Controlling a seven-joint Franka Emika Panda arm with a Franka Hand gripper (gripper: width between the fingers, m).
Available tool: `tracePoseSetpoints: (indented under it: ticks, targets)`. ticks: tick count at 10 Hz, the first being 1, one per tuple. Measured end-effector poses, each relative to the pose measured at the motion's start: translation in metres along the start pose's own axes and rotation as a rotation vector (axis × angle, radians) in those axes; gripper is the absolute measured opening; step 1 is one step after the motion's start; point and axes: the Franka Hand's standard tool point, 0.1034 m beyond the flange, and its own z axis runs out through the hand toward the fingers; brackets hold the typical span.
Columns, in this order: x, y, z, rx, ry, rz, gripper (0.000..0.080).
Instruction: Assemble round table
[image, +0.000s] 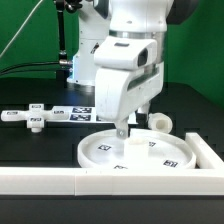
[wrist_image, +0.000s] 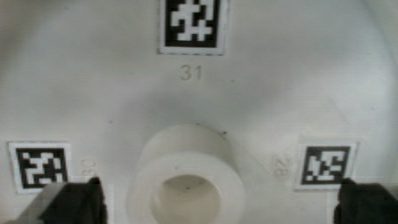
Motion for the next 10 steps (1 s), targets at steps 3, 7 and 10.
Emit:
tracePoseSetpoints:
  ticks: [3,7,10]
  targets:
    - [-0.001,-0.018,-0.006,-0.001,-0.002,0.155,0.0649]
    - [0.003,-0.022,-0.005,0.001,-0.003,0.213,0.0649]
    - [0.001,-0.03,-0.002,0.012,-0.006,0.507,0.0649]
